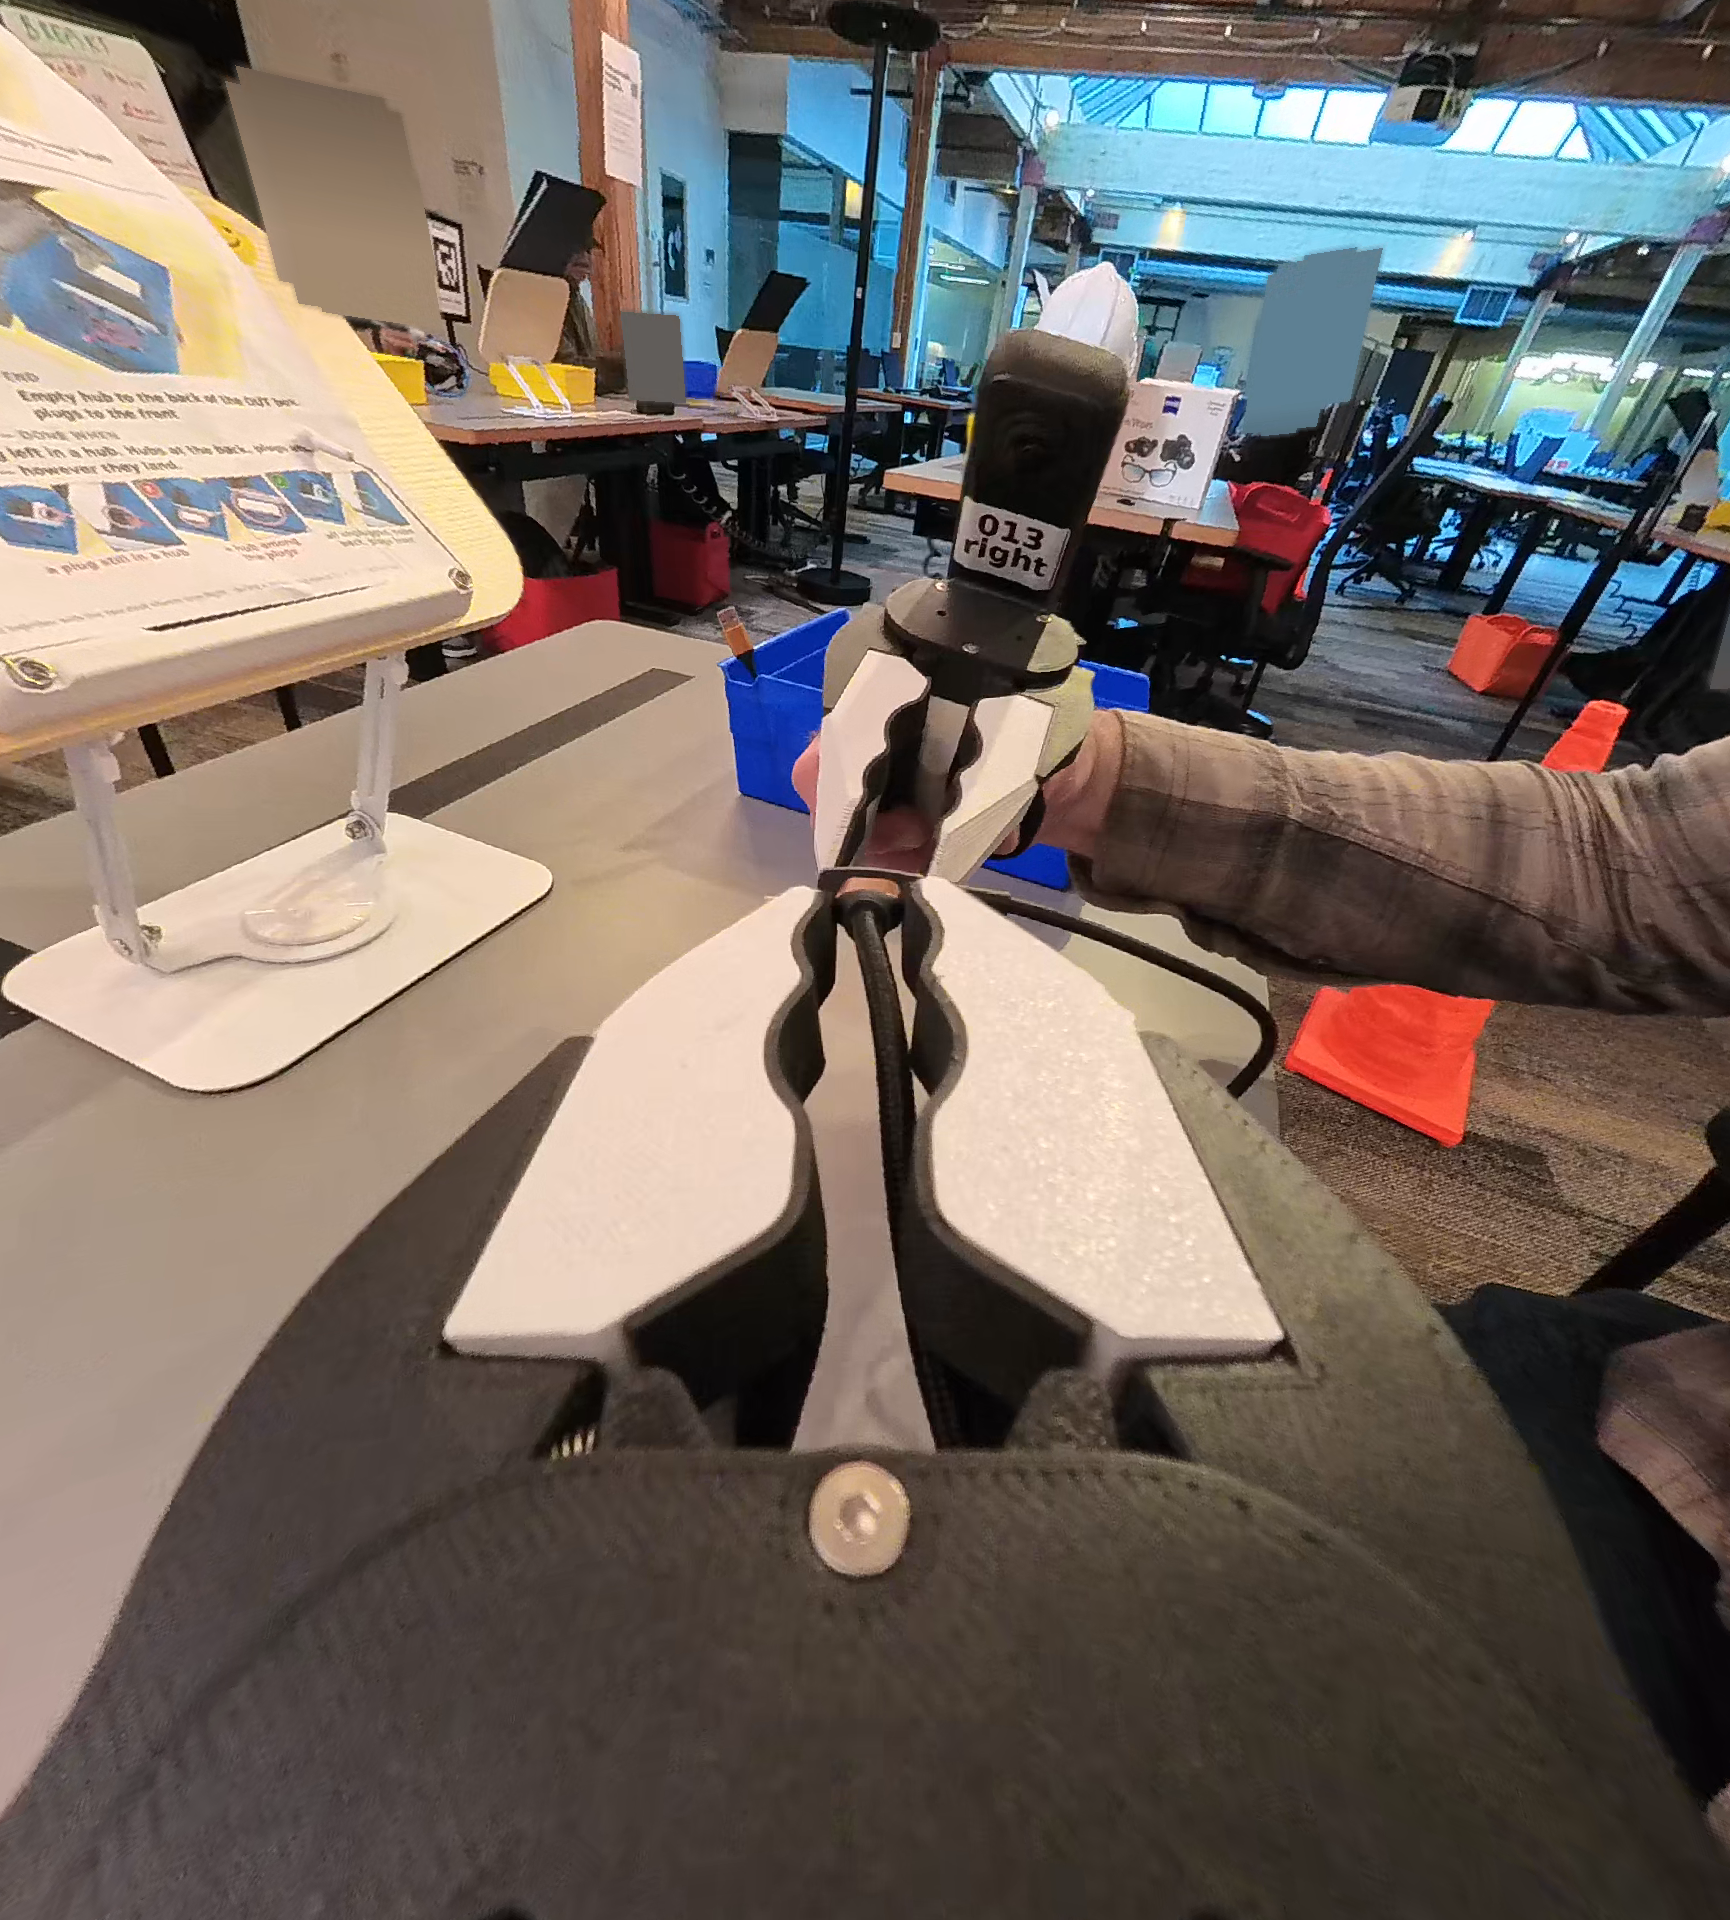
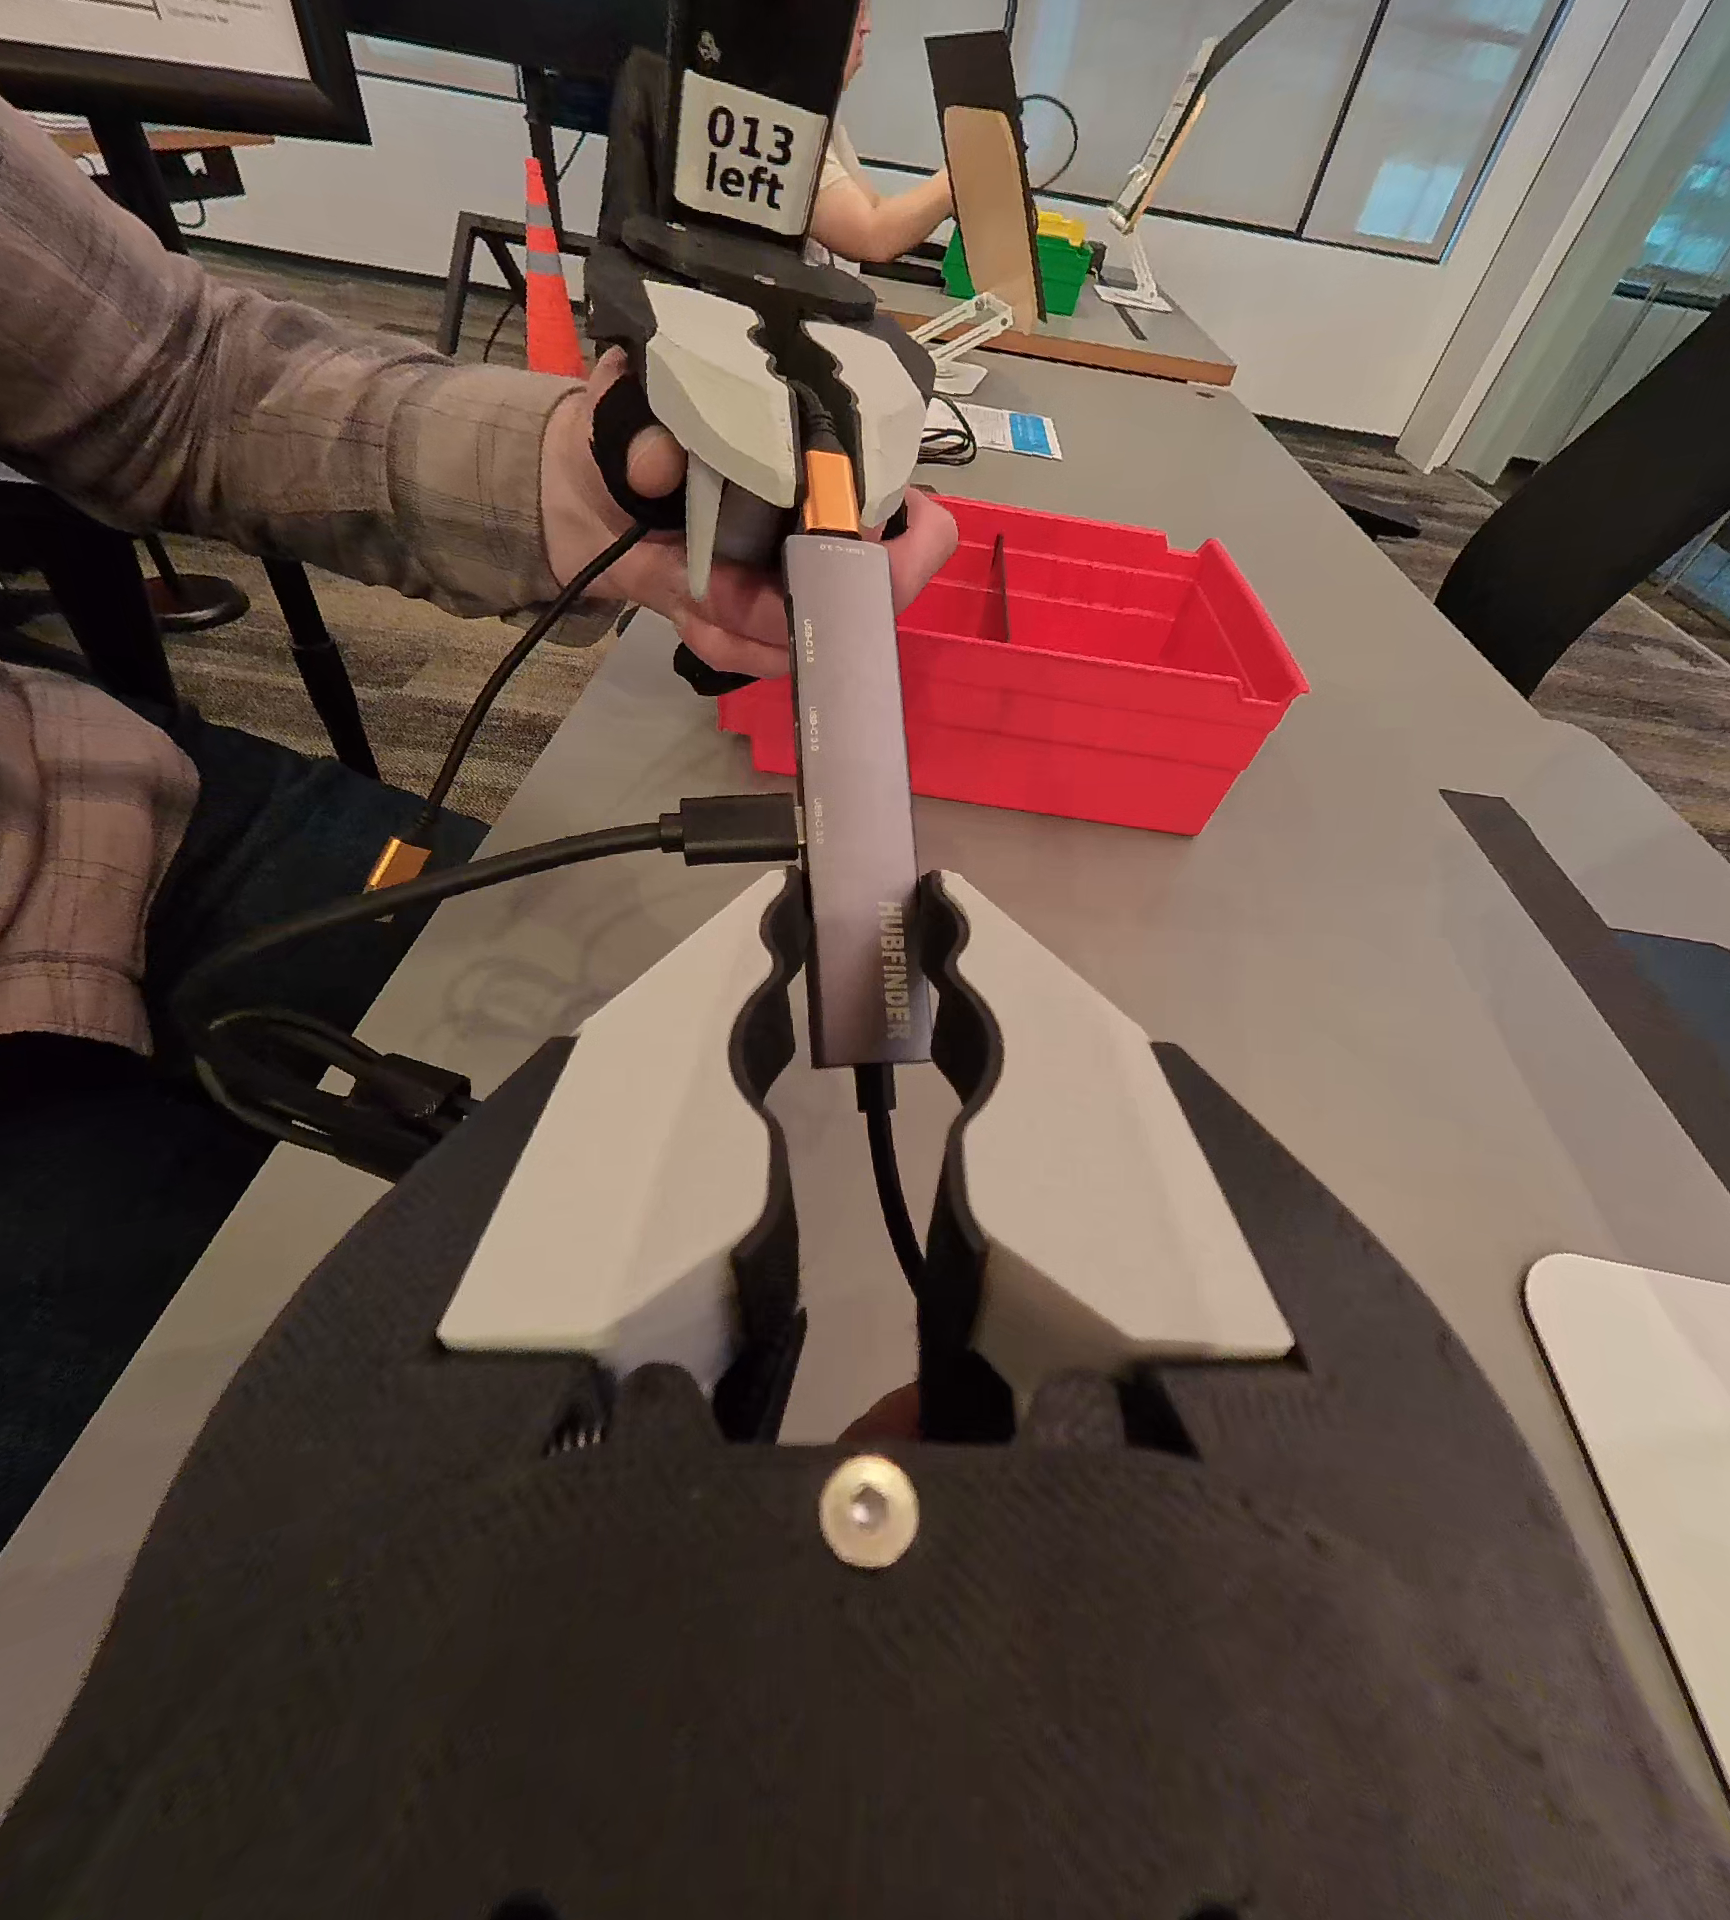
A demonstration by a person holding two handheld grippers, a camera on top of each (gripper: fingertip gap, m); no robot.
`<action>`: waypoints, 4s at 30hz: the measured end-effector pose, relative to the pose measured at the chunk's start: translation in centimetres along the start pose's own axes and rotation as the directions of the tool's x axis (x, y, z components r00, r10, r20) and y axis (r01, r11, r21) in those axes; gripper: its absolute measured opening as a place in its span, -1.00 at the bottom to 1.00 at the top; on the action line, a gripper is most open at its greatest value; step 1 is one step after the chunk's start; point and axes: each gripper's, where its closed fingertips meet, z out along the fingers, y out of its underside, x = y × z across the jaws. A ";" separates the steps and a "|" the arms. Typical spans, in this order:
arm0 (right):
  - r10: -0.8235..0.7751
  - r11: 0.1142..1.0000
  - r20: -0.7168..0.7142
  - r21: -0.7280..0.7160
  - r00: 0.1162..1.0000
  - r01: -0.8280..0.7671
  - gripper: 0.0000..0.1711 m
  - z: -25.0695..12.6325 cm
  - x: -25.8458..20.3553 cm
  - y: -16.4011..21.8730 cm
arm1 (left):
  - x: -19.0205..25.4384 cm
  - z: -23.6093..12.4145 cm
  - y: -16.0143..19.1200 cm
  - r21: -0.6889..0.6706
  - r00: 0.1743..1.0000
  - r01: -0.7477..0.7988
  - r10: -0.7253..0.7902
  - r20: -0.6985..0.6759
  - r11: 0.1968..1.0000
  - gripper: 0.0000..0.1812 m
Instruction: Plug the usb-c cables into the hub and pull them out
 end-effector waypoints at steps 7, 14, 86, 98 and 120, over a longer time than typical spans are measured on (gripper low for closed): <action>-0.010 1.000 0.000 -0.007 1.000 0.010 -0.77 0.0 0.0 0.0 | 0.1 -0.1 0.3 -0.005 0.999 0.022 -0.022 -0.031 1.000 -0.87; -0.001 1.000 -0.009 -0.011 1.000 0.001 -0.78 0.1 0.0 0.1 | -0.1 -0.1 0.5 -0.010 1.000 0.014 -0.014 -0.017 1.000 -0.87; -0.672 0.699 -0.500 -0.671 0.546 0.246 -0.92 -5.9 5.0 -1.3 | -2.0 0.4 -2.6 0.107 0.980 0.072 -0.090 0.180 0.992 -0.70; -0.569 0.674 -0.720 -0.685 0.398 -0.277 -0.92 -29.9 14.0 -4.7 | -4.9 -2.0 -3.6 0.138 0.955 0.041 -0.079 0.284 0.990 -0.82; -0.264 0.613 -0.962 -0.108 -0.074 -0.783 -0.92 -49.5 11.3 19.5 | -6.3 -0.6 0.0 0.071 0.946 0.105 -0.122 0.299 0.992 -0.87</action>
